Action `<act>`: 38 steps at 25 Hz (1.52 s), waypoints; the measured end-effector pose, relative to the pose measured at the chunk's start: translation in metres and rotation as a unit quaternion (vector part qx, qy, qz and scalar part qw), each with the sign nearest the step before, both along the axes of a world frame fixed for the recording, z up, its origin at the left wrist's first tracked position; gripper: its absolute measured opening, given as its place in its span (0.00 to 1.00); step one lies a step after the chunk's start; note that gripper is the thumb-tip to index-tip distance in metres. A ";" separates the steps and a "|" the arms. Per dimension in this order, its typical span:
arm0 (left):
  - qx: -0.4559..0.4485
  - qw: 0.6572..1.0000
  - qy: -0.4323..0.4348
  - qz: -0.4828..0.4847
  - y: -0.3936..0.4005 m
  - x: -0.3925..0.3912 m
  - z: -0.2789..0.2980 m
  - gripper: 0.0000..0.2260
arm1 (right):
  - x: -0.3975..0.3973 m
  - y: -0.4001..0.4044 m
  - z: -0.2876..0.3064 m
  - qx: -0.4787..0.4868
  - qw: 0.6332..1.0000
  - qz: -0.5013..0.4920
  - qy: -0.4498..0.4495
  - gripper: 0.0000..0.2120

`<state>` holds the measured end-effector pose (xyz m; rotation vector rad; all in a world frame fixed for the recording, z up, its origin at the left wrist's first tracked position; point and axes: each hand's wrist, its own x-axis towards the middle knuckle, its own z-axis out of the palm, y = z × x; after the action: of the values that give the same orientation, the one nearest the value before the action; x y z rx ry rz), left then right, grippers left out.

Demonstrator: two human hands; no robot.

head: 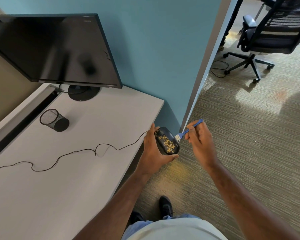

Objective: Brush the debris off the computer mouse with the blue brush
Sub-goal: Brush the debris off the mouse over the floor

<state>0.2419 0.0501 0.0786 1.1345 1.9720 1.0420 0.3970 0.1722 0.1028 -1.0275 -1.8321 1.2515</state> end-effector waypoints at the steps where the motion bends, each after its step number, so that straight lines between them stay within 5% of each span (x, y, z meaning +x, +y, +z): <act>1: 0.000 1.000 -0.002 0.000 0.001 0.000 0.001 0.62 | 0.001 0.000 0.001 0.001 1.000 0.003 0.005 0.06; 25: -0.005 1.000 -0.013 0.002 0.000 -0.002 0.012 0.62 | 0.011 -0.008 0.000 -0.050 0.998 0.003 0.030 0.06; 38: -0.011 1.000 -0.005 0.011 0.000 -0.003 0.009 0.62 | -0.005 -0.017 0.009 0.011 1.000 0.007 0.024 0.06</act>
<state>0.2389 0.0497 0.0874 1.0972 1.9876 1.0325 0.3922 0.1548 0.1120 -0.9669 -1.8163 1.2513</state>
